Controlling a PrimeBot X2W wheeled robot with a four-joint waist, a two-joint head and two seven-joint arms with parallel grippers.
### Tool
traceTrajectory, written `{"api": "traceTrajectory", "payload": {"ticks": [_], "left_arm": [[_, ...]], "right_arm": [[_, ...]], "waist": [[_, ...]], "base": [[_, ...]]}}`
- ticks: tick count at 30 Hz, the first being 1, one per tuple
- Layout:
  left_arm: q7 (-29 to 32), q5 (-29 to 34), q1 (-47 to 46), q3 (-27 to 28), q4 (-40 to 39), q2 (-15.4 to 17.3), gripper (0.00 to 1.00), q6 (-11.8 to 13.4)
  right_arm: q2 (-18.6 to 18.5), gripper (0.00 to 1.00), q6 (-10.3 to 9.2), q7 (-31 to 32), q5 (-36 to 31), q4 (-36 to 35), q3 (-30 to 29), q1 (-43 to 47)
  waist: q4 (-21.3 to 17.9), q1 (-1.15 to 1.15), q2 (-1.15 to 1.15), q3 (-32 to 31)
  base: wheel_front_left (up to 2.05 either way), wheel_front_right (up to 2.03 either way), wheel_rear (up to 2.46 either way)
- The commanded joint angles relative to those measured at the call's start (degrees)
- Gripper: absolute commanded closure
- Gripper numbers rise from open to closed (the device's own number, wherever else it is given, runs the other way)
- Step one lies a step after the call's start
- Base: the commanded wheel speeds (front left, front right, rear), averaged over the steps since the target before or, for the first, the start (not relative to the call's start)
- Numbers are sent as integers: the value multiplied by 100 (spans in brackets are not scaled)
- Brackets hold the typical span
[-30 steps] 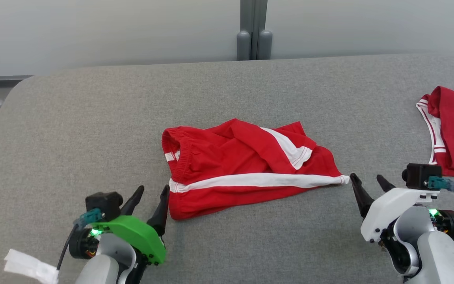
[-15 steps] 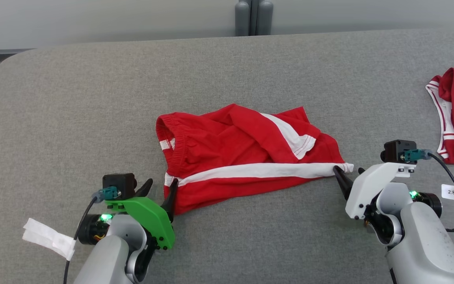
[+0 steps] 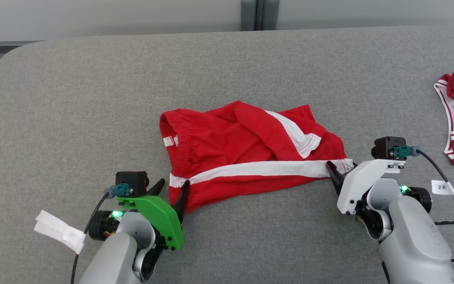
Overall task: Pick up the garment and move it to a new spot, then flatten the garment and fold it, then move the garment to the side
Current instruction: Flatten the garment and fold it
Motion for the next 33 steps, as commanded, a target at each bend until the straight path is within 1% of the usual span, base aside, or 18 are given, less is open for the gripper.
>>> {"api": "traceTrajectory", "payload": {"ticks": [1, 2, 3, 4, 5, 6, 7, 8, 11, 13, 15, 17, 21, 25, 26, 28, 30, 33], "left_arm": [[31, -81, -99, -28, 36, 9, 0, -39], [43, -94, -110, -56, 46, 6, 0, -41], [58, -97, -129, -86, 56, 5, 9, -52], [81, -116, -141, -118, 65, 8, 34, -68], [102, -134, -151, -161, 78, 16, 87, -85], [129, -159, -156, -187, 87, 17, 100, -93], [143, -200, -159, -216, 90, 15, 100, -92], [137, -244, -163, -237, 85, 16, 100, -105], [43, -369, -172, -283, 26, 22, 100, -129], [-123, -500, -186, -291, -78, 23, 100, -142], [-284, -638, -181, -290, -239, 2, 100, -141], [-450, -934, -175, -369, -548, -9, 100, -143], [-737, -1508, -95, -557, -1377, 178, 100, -145], [-775, -2154, -19, -679, -2415, 363, 100, -146], [-733, -2367, -18, -692, -2707, 416, 100, -147], [-617, -2604, -80, -692, -3142, 530, 100, -147], [-425, -2836, -261, -701, -3476, 549, 100, -147], [-114, -3030, -712, -631, -3651, 631, 100, -146]], "right_arm": [[-10, 0, -1, -42, -40, 62, 22, -54], [-10, 0, -1, -49, -53, 87, 38, -63], [-10, 0, -1, -78, -67, 105, 50, -79], [-10, 0, -1, -108, -71, 114, 65, -93], [-10, 18, -1, -140, -83, 117, 91, -104], [-9, 54, -1, -180, -92, 112, 117, -111], [-9, 91, -1, -213, -111, 110, 142, -119], [-11, 100, -1, -241, -121, 111, 164, -127], [-11, 100, -1, -365, -127, 9, 196, -146], [-13, 100, -1, -498, -120, -141, 166, -106], [-12, 100, -1, -599, -159, -331, 133, -20], [-10, 100, -2, -675, -117, -607, 116, 79], [-12, 100, -1, -737, -92, -1479, 42, 345], [-16, 100, -1, -604, -46, -2706, -110, 682], [-16, 100, -1, -542, -12, -3073, -167, 754], [-51, 100, -1, -365, -46, -3669, -259, 856], [-43, 100, -1, -127, 16, -4157, -319, 834], [-139, 100, -1, 269, 103, -4494, -342, 447]], "waist": [[-2, 0, 0, -1], [-4, 0, 0, -1], [-7, 0, 0, 2], [-11, 0, 0, 3], [-17, 0, 0, 4], [-22, 0, 0, 4], [-28, 0, 0, 3], [-34, 0, 0, 2], [-38, 0, 0, -9], [-29, 0, 0, -35], [-19, 0, 0, -67], [-14, 0, 0, -98], [-24, 0, 0, -130], [-78, 0, 0, -39], [-99, 0, 0, 18], [-138, 0, 0, 151], [-179, 0, 0, 342], [-284, 0, 0, 743]], "base": [[0, 0, 0], [0, 0, 0], [0, 0, 0], [0, 0, 0], [0, 0, 0], [0, 0, 0], [0, 0, 0], [0, 0, 0], [0, 0, 0], [0, 0, 0], [0, 0, 0], [0, 0, 0], [0, 0, 0], [0, 0, 0], [0, 0, 0], [0, 0, 0], [0, 0, 0], [0, 0, 0]]}}
